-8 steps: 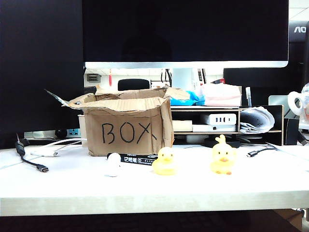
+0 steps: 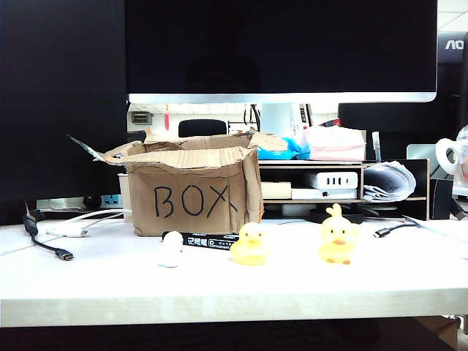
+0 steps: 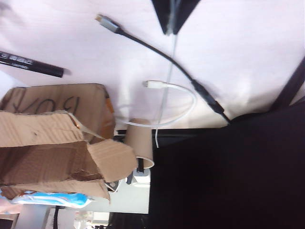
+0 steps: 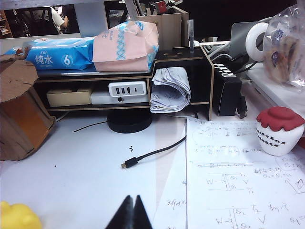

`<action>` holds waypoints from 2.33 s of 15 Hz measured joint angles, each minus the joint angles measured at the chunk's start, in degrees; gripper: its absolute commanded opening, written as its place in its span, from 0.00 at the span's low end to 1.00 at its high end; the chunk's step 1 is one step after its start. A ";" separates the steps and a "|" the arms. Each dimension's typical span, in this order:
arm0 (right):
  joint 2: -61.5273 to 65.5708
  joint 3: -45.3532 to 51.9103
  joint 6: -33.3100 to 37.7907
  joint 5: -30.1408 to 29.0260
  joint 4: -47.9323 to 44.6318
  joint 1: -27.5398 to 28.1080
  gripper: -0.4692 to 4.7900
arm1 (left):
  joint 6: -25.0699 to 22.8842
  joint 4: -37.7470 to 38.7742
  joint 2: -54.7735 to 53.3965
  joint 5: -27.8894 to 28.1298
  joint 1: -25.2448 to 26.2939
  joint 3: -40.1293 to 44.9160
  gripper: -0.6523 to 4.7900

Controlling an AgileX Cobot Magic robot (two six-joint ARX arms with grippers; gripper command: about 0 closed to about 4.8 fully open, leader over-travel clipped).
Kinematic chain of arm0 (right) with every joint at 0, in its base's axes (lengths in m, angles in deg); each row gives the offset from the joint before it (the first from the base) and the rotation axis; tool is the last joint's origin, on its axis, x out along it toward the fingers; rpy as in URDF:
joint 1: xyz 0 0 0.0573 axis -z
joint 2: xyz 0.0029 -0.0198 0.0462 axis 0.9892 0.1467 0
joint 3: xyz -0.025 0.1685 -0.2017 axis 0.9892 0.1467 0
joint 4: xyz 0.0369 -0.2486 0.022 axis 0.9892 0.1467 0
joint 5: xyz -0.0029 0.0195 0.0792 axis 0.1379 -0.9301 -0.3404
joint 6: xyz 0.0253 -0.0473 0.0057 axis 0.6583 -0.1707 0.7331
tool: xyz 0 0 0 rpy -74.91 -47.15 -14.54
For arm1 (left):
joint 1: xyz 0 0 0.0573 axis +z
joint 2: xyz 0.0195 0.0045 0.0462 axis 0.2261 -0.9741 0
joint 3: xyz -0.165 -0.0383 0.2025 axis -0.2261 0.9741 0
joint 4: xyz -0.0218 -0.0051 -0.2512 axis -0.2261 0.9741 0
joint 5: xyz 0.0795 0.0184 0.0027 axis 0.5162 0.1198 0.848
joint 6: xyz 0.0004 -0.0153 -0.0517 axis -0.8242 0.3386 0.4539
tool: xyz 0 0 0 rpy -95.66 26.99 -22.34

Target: Put the doll that is least similar in color compared to the others into the paper box.

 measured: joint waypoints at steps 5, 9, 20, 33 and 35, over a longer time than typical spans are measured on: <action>0.00 0.00 0.02 0.00 0.00 0.00 0.08 | 0.02 -0.02 -2.19 0.96 -20.44 0.00 0.11; 0.00 0.00 0.02 0.00 0.00 0.00 0.08 | 0.00 -0.02 -5.81 1.09 -32.76 0.00 0.11; 0.00 -0.09 21.55 -29.83 -6.91 -0.09 0.08 | 0.02 0.00 -11.72 1.14 -33.86 0.00 0.11; 61.46 -43.56 3.78 -28.83 20.22 -22.34 0.08 | 0.00 0.00 -11.67 1.14 -34.21 0.00 0.11; 77.33 -54.23 -0.48 -27.06 24.11 -27.91 0.08 | 0.00 0.00 -11.67 1.11 -34.21 0.00 0.11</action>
